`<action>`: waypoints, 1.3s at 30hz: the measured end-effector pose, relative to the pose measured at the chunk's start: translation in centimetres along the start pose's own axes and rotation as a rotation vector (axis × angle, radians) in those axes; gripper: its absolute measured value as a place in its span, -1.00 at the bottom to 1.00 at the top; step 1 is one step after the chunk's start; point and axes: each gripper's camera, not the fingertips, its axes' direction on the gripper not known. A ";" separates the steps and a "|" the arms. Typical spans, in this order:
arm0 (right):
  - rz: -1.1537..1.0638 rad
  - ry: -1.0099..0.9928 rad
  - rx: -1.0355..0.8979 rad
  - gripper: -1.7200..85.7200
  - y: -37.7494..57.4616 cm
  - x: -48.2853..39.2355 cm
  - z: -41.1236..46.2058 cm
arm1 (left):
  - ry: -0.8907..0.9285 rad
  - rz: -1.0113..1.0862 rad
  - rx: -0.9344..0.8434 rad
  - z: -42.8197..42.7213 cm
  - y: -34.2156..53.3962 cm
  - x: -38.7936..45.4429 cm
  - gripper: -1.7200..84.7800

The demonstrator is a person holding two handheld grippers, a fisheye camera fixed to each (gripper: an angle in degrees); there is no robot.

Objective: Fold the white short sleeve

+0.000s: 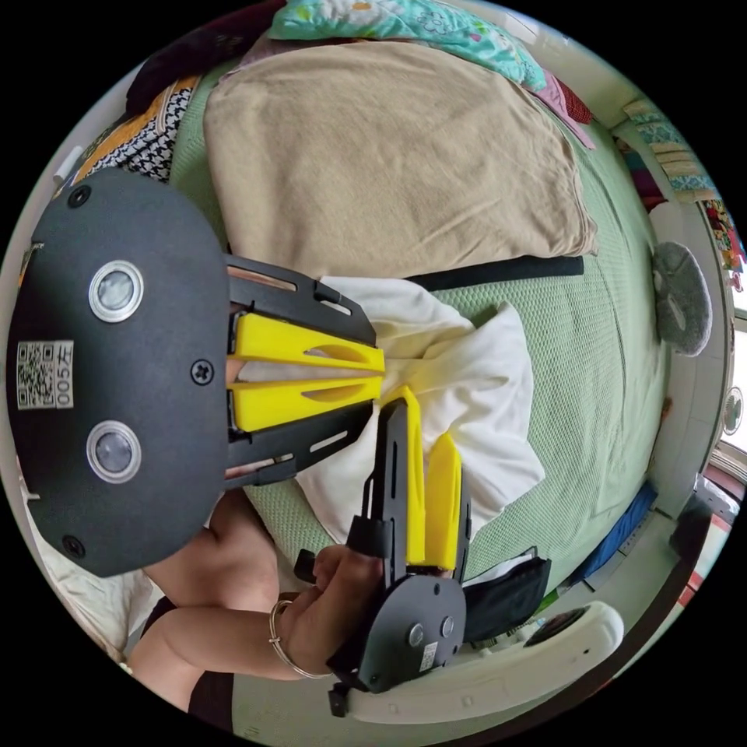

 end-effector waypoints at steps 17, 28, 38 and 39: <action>-0.029 0.054 0.005 -0.69 0.0 -1.0 0.3 | 0.006 -0.030 -0.039 1.0 -1.8 -0.5 -0.92; -0.033 0.055 0.022 -0.68 0.6 -0.6 -1.0 | 0.044 -0.057 -0.053 0.5 -2.6 -1.0 -0.93; -0.046 0.048 0.018 -0.68 1.3 0.7 -3.0 | 0.033 -0.033 -0.079 -0.2 -3.1 -0.4 -0.88; -0.048 0.048 0.012 -0.68 1.3 0.8 -3.4 | 0.041 -0.037 -0.081 -0.3 -3.2 -0.4 -0.87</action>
